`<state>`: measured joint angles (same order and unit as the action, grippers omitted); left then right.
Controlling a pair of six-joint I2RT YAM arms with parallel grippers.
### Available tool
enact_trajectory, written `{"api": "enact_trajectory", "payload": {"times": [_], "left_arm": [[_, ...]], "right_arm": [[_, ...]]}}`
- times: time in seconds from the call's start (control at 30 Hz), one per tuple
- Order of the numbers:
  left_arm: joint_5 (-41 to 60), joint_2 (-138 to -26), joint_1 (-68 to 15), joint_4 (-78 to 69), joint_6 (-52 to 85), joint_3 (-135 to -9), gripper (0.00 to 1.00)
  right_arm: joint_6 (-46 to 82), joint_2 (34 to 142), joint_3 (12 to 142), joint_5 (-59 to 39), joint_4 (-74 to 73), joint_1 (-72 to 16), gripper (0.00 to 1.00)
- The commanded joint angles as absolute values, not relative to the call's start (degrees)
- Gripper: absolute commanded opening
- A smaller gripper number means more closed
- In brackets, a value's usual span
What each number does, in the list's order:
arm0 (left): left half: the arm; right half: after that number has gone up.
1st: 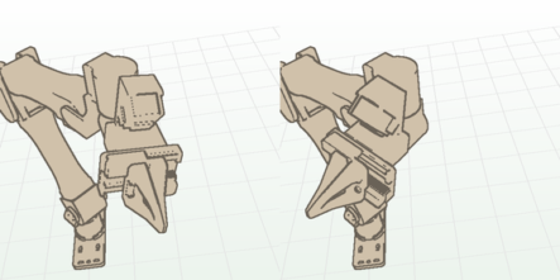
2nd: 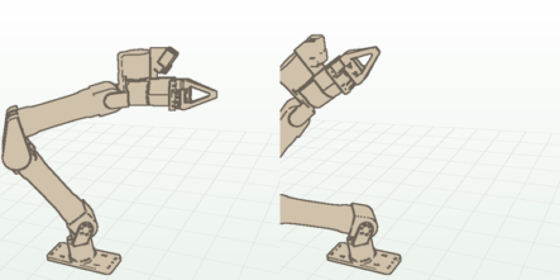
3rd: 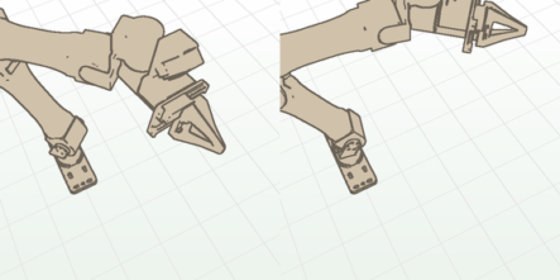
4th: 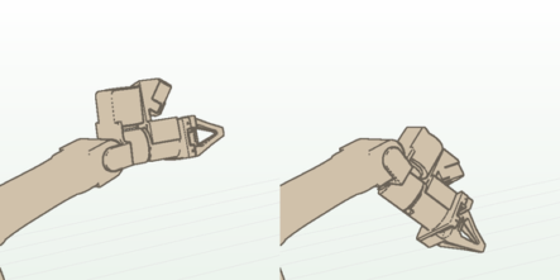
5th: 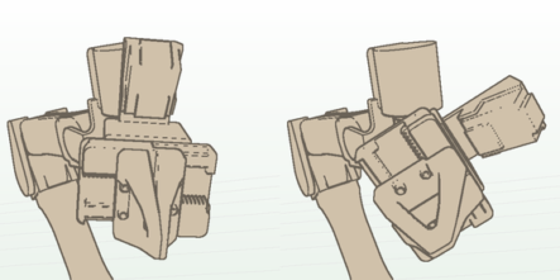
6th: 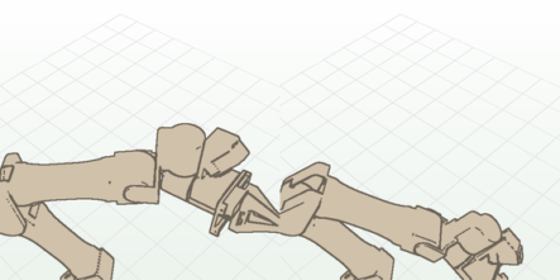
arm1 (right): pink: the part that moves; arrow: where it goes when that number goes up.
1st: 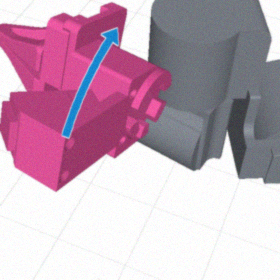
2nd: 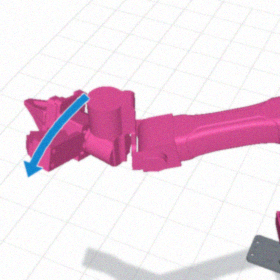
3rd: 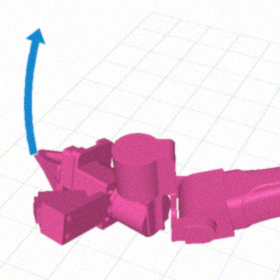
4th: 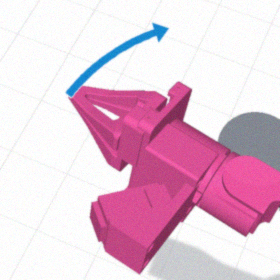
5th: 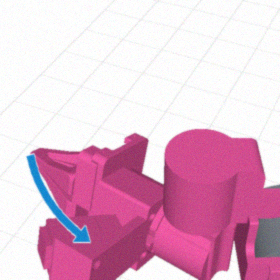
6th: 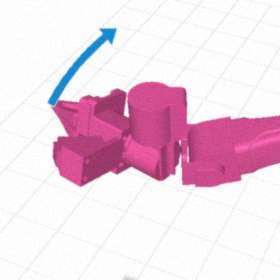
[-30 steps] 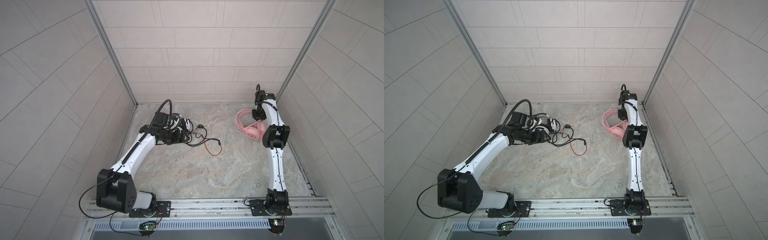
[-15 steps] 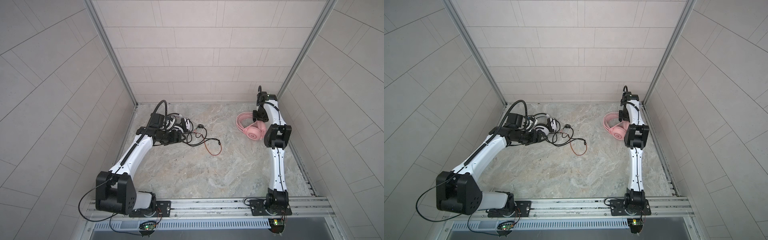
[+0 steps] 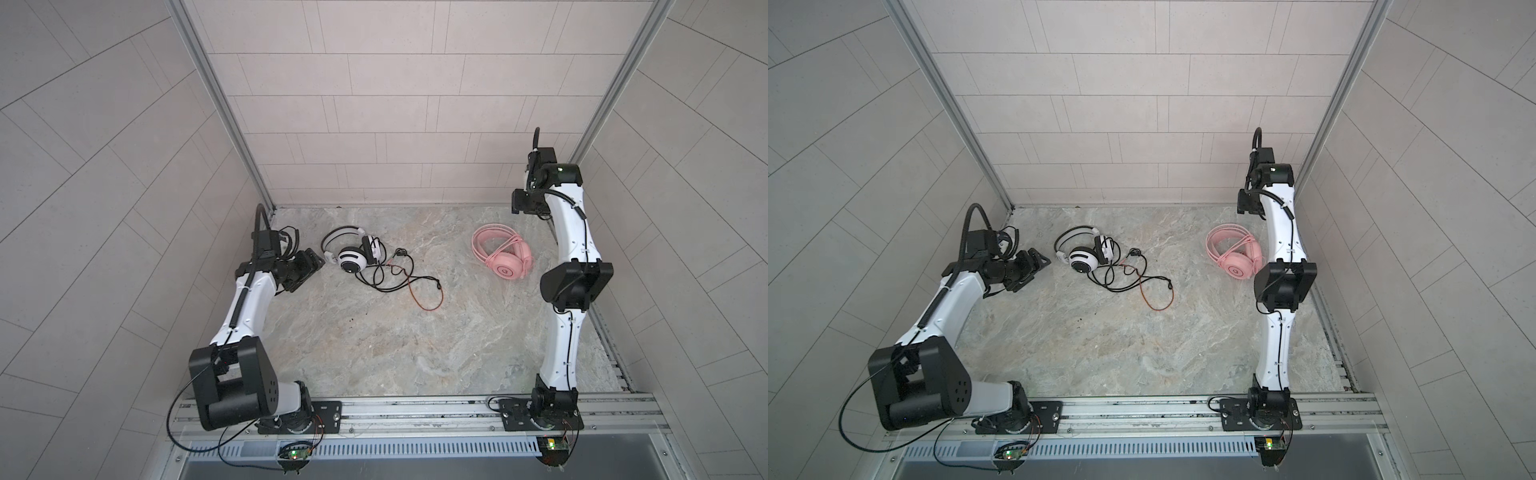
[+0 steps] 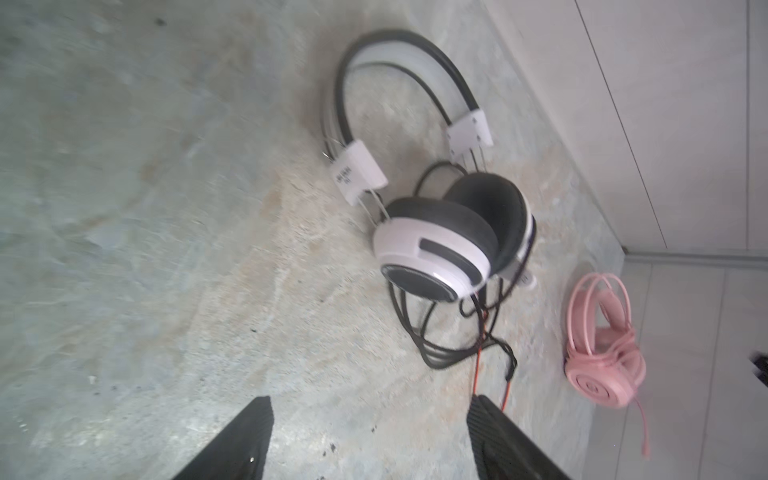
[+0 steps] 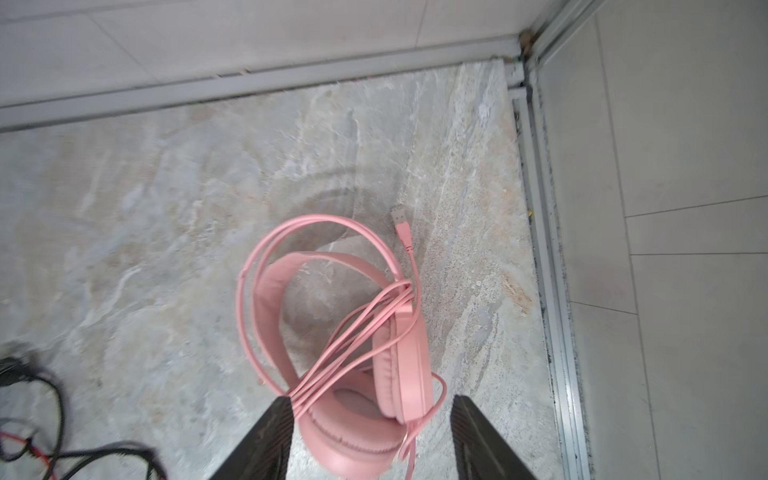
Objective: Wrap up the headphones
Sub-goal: 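Open the right gripper and lift away while left reaches toward the white headset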
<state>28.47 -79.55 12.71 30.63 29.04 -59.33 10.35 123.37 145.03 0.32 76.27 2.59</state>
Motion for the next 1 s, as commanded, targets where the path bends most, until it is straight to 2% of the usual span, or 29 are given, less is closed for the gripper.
{"api": "enact_trajectory", "payload": {"times": [0.0, 0.17, 0.33, 0.4, 0.5, 0.63, 0.83, 0.97], "left_arm": [[19.9, -83.0, 12.4, 28.6, 36.6, -63.1, 0.80], [19.7, -93.6, 12.4, 30.6, 38.4, -72.3, 0.80], [20.6, -105.4, 11.8, 33.9, 37.0, -84.9, 0.78], [20.2, -110.0, 10.7, 34.4, 34.5, -90.4, 0.76], [20.9, -117.7, 7.5, 38.6, 27.6, -100.9, 0.75], [16.9, -126.0, 4.6, 43.5, 20.5, -111.6, 0.74], [8.2, -132.3, 4.0, 48.1, 11.9, -118.3, 0.74], [5.6, -135.3, 2.9, 50.2, 10.7, -122.6, 0.74]], "right_arm": [[9.9, 116.9, 138.3, 2.9, 75.2, -2.7, 0.62], [8.8, 103.8, 119.3, 6.5, 64.6, -12.5, 0.62], [9.2, 86.5, 93.7, -1.6, 45.6, -18.9, 0.61], [10.3, 81.5, 87.7, -3.8, 42.7, -20.9, 0.61], [11.5, 76.0, 81.4, -6.8, 40.9, -23.2, 0.61], [12.2, 70.7, 76.7, -8.4, 43.2, -25.3, 0.61], [16.2, 62.8, 67.4, -10.1, 42.4, -27.1, 0.61], [17.0, 60.8, 63.8, -9.9, 43.0, -27.4, 0.61]]}}
